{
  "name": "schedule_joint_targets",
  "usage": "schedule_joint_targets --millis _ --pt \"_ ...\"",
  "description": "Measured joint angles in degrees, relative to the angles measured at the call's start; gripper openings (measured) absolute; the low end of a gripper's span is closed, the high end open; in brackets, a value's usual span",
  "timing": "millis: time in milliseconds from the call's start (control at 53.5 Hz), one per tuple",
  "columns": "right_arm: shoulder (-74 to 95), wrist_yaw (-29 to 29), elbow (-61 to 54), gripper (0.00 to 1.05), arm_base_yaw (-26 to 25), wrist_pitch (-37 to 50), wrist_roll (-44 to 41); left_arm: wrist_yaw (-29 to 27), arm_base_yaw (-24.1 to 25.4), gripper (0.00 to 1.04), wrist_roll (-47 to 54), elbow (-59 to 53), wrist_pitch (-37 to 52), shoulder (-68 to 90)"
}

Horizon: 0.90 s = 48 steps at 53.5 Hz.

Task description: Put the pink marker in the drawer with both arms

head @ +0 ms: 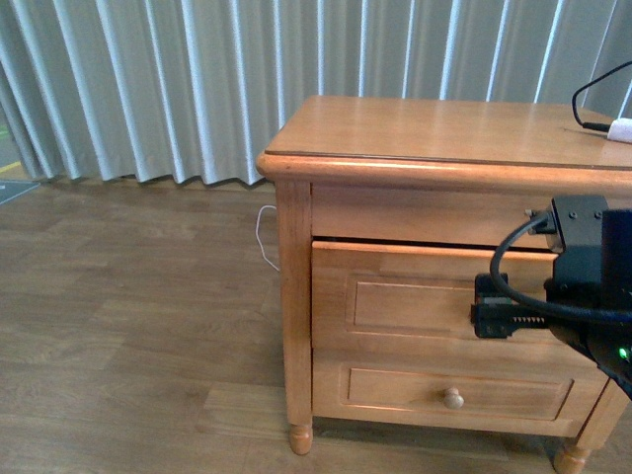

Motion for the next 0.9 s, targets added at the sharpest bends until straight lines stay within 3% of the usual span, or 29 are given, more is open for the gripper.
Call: schedule_joint_targets --millis 542,898 --pt "2.40 0.81 3.63 0.96 0.61 -0.37 0.79 0.00 0.00 0.98 0.00 0.00 0.00 0.00" --pt "-15.76 -4.96 -11.87 0.96 -0.70 -4.37 1.68 0.00 0.00 0.98 0.00 0.00 0.00 0.00"
